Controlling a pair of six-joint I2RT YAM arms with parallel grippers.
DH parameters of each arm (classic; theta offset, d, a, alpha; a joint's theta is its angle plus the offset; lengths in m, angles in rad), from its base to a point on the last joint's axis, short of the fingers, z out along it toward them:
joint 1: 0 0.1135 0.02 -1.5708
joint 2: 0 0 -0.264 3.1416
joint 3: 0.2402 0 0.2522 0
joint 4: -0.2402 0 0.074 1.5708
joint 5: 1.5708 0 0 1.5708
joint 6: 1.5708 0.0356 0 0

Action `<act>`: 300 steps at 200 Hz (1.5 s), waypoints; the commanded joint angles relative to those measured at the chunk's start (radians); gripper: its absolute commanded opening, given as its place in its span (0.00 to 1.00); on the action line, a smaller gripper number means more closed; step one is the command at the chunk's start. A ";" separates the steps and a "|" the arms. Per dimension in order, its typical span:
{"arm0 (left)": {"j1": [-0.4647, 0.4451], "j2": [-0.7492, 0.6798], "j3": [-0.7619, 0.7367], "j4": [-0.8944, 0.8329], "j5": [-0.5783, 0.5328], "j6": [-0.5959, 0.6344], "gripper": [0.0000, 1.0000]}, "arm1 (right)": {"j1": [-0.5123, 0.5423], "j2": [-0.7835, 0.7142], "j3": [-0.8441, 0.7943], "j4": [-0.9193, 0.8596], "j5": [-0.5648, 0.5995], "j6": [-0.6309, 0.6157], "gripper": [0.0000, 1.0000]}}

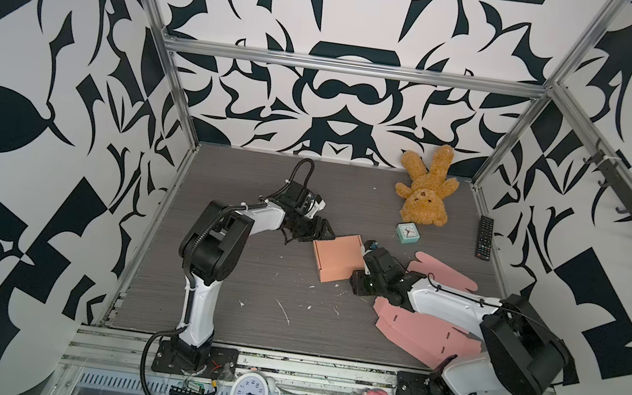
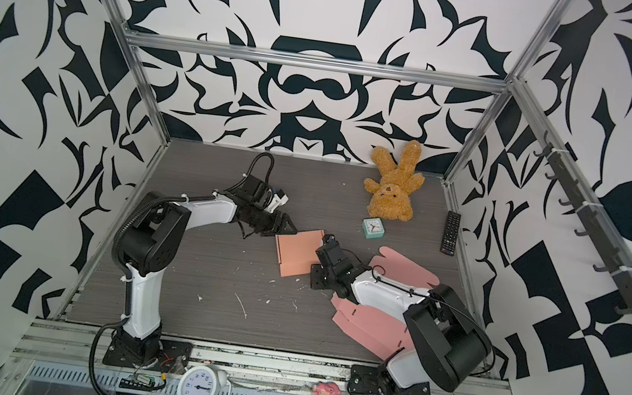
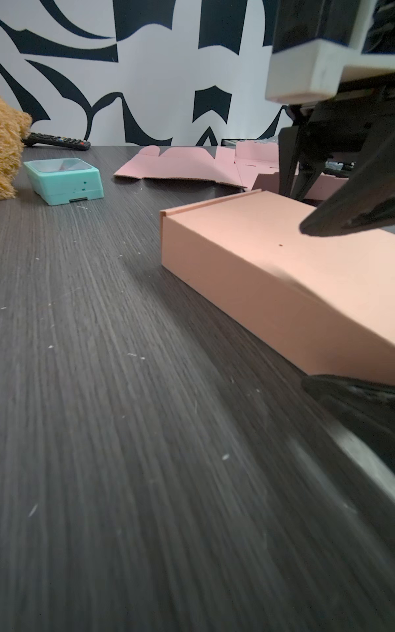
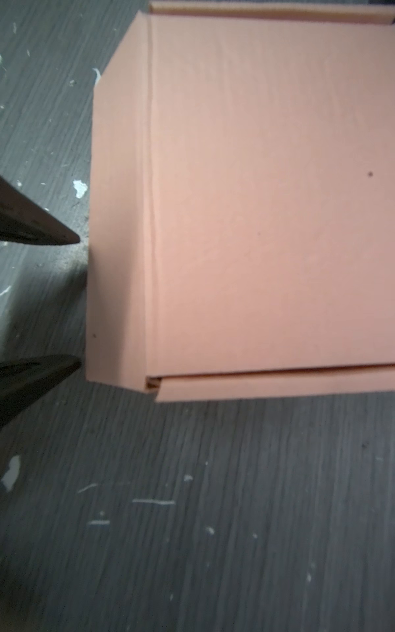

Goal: Fold the paper box

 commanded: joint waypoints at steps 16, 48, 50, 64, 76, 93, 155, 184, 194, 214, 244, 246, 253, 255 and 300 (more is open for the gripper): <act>-0.020 -0.052 -0.062 0.010 0.018 0.007 0.67 | 0.005 -0.001 0.019 0.029 0.010 0.009 0.54; -0.031 -0.100 -0.131 0.032 0.013 0.004 0.66 | 0.005 0.007 0.018 0.030 0.014 0.009 0.53; -0.033 -0.103 -0.136 0.035 0.012 0.004 0.66 | 0.005 0.007 0.019 0.029 0.014 0.007 0.53; -0.036 -0.128 -0.171 0.048 0.010 -0.004 0.66 | 0.005 0.006 0.021 0.026 0.018 0.005 0.54; -0.041 -0.145 -0.198 0.058 0.010 -0.010 0.65 | 0.006 0.007 0.021 0.025 0.017 0.004 0.54; -0.050 -0.164 -0.232 0.071 0.008 -0.018 0.65 | 0.010 0.013 0.023 0.027 0.013 0.001 0.54; -0.077 -0.251 -0.347 0.111 -0.009 -0.041 0.65 | 0.051 0.036 0.045 0.029 0.030 0.008 0.54; -0.078 -0.284 -0.380 0.109 -0.015 -0.041 0.65 | 0.057 0.041 0.057 0.031 0.028 0.008 0.54; -0.078 -0.294 -0.389 0.110 -0.015 -0.044 0.65 | 0.061 0.044 0.063 0.031 0.027 0.007 0.54; -0.083 -0.314 -0.401 0.109 -0.013 -0.049 0.64 | 0.070 0.057 0.078 0.034 0.024 0.008 0.54; -0.092 -0.327 -0.411 0.109 -0.011 -0.055 0.64 | 0.079 0.069 0.091 0.046 0.015 0.016 0.54; -0.093 -0.326 -0.411 0.110 -0.011 -0.056 0.64 | 0.080 0.070 0.092 0.048 0.015 0.016 0.54; -0.097 -0.328 -0.414 0.110 -0.011 -0.058 0.64 | 0.083 0.071 0.094 0.049 0.013 0.017 0.54; -0.097 -0.329 -0.414 0.110 -0.011 -0.058 0.64 | 0.083 0.072 0.094 0.050 0.013 0.017 0.54; -0.107 -0.331 -0.443 0.109 -0.020 -0.059 0.63 | 0.094 0.074 0.092 0.068 0.006 0.023 0.54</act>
